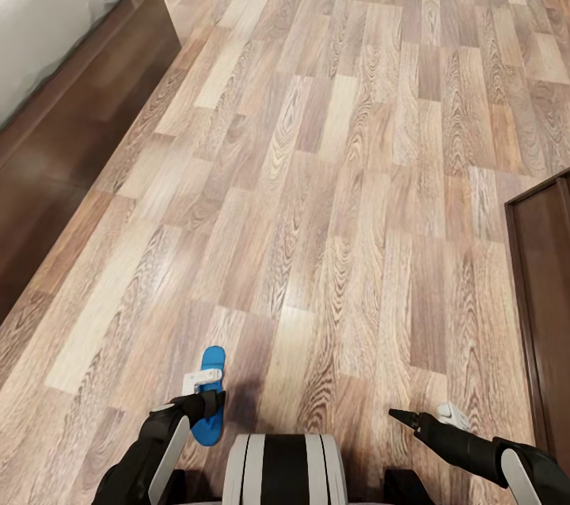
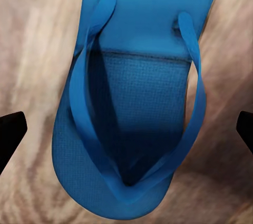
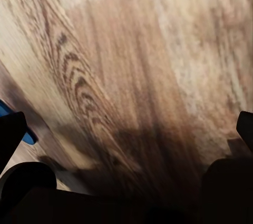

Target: In the bedroom, move the book from the bed onto either nightstand, and place the two sandals side by side next to the bed.

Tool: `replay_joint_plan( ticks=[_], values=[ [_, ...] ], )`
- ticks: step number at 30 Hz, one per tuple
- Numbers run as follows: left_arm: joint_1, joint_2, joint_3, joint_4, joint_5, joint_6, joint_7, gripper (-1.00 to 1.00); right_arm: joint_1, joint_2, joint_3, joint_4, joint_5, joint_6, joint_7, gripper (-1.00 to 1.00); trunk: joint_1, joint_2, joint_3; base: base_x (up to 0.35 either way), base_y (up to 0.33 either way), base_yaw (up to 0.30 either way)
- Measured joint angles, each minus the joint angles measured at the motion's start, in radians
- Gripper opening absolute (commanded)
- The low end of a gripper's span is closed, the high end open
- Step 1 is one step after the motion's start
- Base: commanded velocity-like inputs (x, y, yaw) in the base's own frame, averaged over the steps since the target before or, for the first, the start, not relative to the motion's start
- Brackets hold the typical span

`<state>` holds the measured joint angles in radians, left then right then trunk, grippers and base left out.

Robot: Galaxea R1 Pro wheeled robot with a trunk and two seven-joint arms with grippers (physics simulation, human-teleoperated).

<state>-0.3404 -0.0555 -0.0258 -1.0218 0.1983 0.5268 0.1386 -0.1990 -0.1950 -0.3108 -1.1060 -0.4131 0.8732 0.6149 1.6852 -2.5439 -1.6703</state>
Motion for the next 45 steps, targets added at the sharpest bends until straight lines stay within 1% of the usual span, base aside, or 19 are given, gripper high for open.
replay_joint_plan(
  ticks=[7,23,25,28,30,33,36,39,40,41,42,43,44,45],
  values=[
    [0.0,0.0,0.0,0.0,0.0,0.0,0.0,1.0,0.0,0.0,0.0,0.0,0.0,0.0,0.001,1.0,0.003,-0.002,-0.027,0.0,0.0,0.0],
    [0.0,0.0,-0.001,0.0,0.0,0.0,0.0,1.0,0.0,0.0,0.0,-0.003,-0.004,0.0,0.001,1.0,0.003,-0.002,-0.027,0.0,0.0,0.0],
    [0.0,0.0,-0.001,0.0,0.0,0.0,0.0,1.0,0.0,-0.001,0.0,-0.026,-0.006,0.002,0.002,1.0,0.003,-0.002,-0.027,0.0,0.0,0.0],
    [0.0,0.0,-0.001,0.001,0.0,0.0,0.0,1.0,0.0,-0.003,-0.003,-0.115,-0.011,0.012,0.002,1.0,0.003,-0.002,-0.027,0.0,0.0,0.0],
    [0.0,0.0,-0.001,0.0,0.0,0.0,0.0,1.0,0.001,-0.005,-0.006,-0.18,-0.013,0.059,0.002,1.0,0.003,-0.002,-0.027,0.0,0.0,0.0],
    [0.0,0.0,0.0,0.0,0.0,0.0,0.0,1.0,0.001,-0.008,-0.009,-0.237,-0.016,0.131,0.0,1.0,0.003,-0.002,-0.027,0.0,0.0,0.0],
    [0.0,0.0,0.0,0.0,0.001,-0.001,0.0,1.0,0.002,-0.009,-0.011,-0.262,-0.018,0.163,0.0,1.0,0.003,-0.002,-0.027,0.0,0.0,0.0],
    [0.0,0.0,0.0,0.0,0.0,-0.001,0.0,1.0,0.002,-0.009,-0.011,-0.271,-0.019,0.17,0.008,1.0,0.003,-0.002,-0.027,0.0,0.0,0.0],
    [0.0,0.0,0.0,0.0,0.0,-0.001,0.0,1.0,0.002,-0.009,-0.011,-0.272,-0.024,0.169,0.041,1.0,0.003,-0.002,-0.027,0.0,0.0,0.0],
    [0.0,0.0,0.0,0.0,0.0,0.0,0.0,1.0,0.002,-0.009,-0.012,-0.273,-0.025,0.169,0.061,1.0,0.003,-0.002,-0.027,0.0,0.0,0.0],
    [0.0,0.0,0.0,0.0,0.0,-0.001,0.0,1.0,0.002,-0.01,-0.012,-0.272,-0.029,0.17,0.106,1.0,0.003,-0.002,-0.027,0.0,0.0,0.0],
    [0.0,0.0,0.0,0.0,0.0,0.0,0.0,1.0,0.002,-0.01,-0.013,-0.27,-0.029,0.17,0.133,1.0,0.003,-0.002,-0.027,0.0,0.0,0.0],
    [0.0,0.0,0.0,0.0,0.0,0.0,0.0,1.0,0.002,-0.015,-0.013,-0.268,-0.031,0.17,0.187,1.0,0.003,-0.002,-0.027,0.0,0.0,0.0],
    [0.0,0.0,0.0,0.0,0.0,0.0,0.0,1.0,0.001,-0.036,-0.012,-0.264,-0.032,0.171,0.269,1.0,0.003,-0.002,-0.027,0.0,0.0,0.0]
  ],
)
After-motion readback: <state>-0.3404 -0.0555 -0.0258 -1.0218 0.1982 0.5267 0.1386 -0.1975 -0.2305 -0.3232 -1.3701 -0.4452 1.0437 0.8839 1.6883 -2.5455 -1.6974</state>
